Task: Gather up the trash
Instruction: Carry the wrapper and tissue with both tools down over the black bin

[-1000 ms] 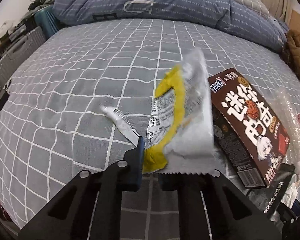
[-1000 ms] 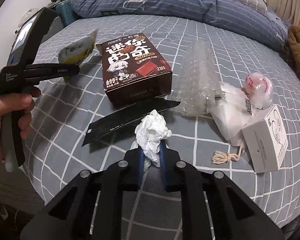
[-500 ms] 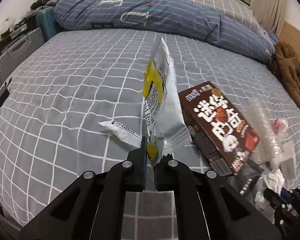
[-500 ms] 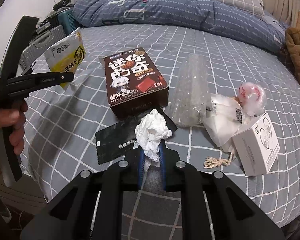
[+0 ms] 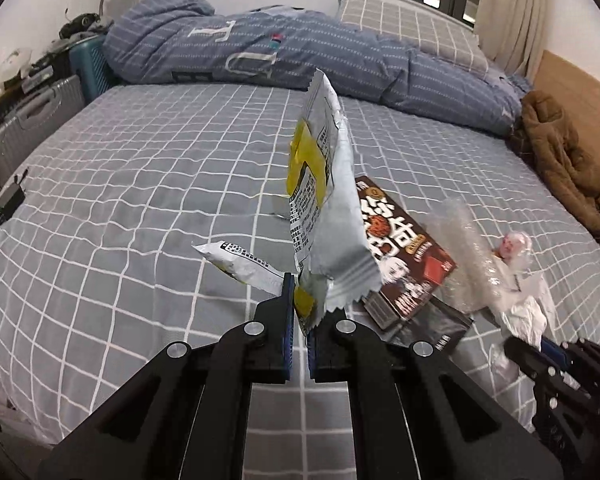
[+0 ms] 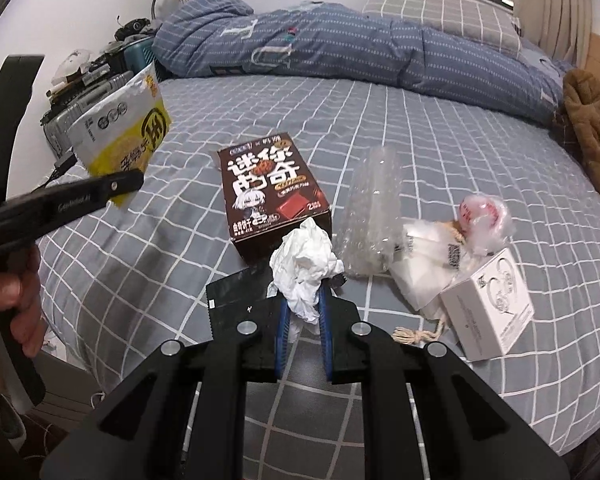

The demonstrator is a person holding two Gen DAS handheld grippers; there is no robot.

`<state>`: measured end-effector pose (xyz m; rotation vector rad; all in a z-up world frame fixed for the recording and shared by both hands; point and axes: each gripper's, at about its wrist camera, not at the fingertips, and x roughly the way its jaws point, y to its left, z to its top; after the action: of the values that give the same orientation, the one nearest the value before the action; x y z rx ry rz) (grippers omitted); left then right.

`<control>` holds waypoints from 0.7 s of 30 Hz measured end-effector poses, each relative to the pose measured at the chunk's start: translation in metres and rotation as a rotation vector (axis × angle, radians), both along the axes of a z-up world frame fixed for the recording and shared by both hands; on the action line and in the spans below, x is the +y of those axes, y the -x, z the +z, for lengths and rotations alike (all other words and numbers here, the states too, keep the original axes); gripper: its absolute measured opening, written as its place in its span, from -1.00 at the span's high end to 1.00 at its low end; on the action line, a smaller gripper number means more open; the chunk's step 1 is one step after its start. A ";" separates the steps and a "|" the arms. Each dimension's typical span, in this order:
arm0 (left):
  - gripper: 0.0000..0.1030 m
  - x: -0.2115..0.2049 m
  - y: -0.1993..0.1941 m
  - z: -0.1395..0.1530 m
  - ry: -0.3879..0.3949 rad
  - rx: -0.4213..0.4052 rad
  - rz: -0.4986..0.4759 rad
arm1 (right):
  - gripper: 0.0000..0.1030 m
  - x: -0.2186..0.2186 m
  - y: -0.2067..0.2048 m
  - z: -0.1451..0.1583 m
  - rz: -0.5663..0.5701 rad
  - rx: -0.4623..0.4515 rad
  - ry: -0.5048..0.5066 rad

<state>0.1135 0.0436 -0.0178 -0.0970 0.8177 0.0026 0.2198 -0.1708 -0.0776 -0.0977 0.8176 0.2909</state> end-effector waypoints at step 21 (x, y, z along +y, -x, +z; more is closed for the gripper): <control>0.91 -0.036 0.068 0.003 -0.007 -0.007 -0.043 | 0.76 -0.013 0.049 0.029 0.004 -0.060 -0.024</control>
<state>0.0453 0.0075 -0.0150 -0.0725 0.8129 -0.0348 0.1710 -0.1841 -0.0486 -0.0849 0.7547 0.3002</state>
